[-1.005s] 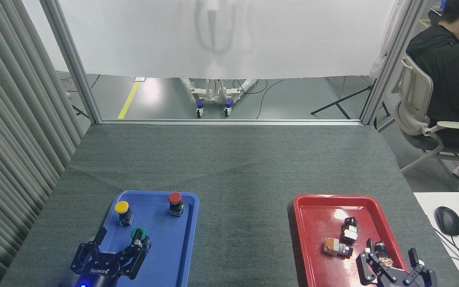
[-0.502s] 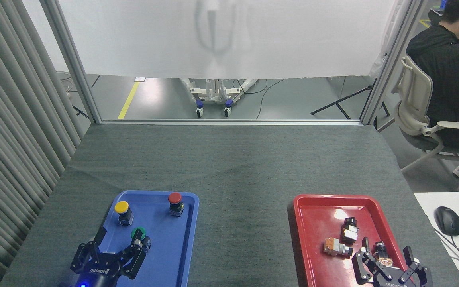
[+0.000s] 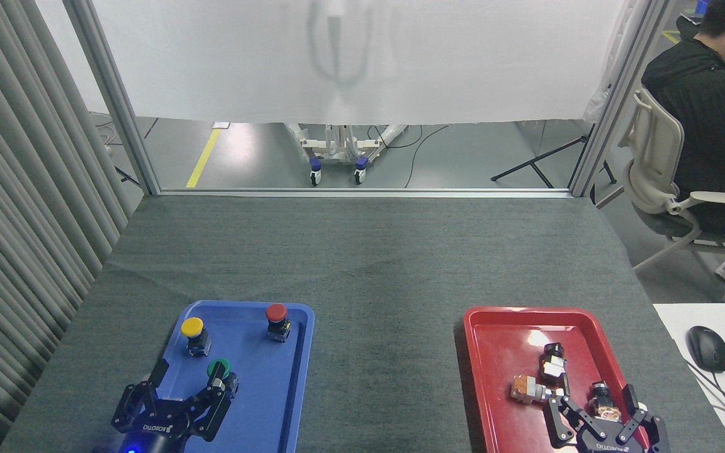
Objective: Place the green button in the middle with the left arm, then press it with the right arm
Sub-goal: 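Lift the green button with the left hand off the blue tray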
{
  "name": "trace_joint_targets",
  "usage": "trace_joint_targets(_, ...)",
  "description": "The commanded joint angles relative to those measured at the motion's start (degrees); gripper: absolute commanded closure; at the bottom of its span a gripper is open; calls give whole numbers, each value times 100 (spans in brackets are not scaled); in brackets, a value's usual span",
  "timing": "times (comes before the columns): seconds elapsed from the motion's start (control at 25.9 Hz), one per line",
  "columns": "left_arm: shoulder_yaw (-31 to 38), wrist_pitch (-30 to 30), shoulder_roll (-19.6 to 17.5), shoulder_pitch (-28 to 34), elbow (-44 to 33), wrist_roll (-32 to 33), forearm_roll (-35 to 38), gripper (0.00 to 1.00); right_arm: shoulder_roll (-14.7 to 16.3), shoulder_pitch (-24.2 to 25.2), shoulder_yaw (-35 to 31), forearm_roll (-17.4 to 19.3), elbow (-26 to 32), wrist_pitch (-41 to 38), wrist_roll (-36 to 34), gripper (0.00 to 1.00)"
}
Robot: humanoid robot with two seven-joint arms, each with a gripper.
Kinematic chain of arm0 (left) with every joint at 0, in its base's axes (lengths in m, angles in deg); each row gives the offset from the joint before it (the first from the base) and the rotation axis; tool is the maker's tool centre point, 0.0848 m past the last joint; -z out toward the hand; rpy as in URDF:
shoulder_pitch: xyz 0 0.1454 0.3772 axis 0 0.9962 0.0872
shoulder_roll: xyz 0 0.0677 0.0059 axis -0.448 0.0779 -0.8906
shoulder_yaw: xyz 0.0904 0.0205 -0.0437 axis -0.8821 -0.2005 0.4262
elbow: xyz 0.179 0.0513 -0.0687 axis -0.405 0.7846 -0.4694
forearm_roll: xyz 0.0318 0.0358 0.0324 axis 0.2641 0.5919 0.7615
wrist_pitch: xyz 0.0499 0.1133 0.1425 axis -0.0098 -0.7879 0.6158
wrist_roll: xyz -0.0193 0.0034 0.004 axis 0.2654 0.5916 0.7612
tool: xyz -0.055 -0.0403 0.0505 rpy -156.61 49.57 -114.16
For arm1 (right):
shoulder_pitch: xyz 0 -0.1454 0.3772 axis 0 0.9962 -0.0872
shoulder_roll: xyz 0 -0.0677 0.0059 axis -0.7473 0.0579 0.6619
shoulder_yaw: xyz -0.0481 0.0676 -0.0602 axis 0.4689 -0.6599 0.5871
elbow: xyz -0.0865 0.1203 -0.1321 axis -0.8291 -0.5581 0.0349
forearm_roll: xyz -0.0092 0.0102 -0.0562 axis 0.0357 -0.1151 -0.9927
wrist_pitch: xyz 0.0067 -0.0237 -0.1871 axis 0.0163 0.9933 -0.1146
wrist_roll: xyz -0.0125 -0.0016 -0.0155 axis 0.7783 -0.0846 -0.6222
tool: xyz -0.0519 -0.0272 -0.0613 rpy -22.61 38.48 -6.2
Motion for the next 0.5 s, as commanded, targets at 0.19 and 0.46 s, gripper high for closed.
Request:
trace_joint_targets(0.19,-481,-108,47,-125,882,-44,379,1,-18,-2,23,-9,0,-17,-34,0)
trace_joint_targets(0.46,-498,-108,64,-328,1436,-97,757,1,0,-2,23,-9,0,-9,-34,0)
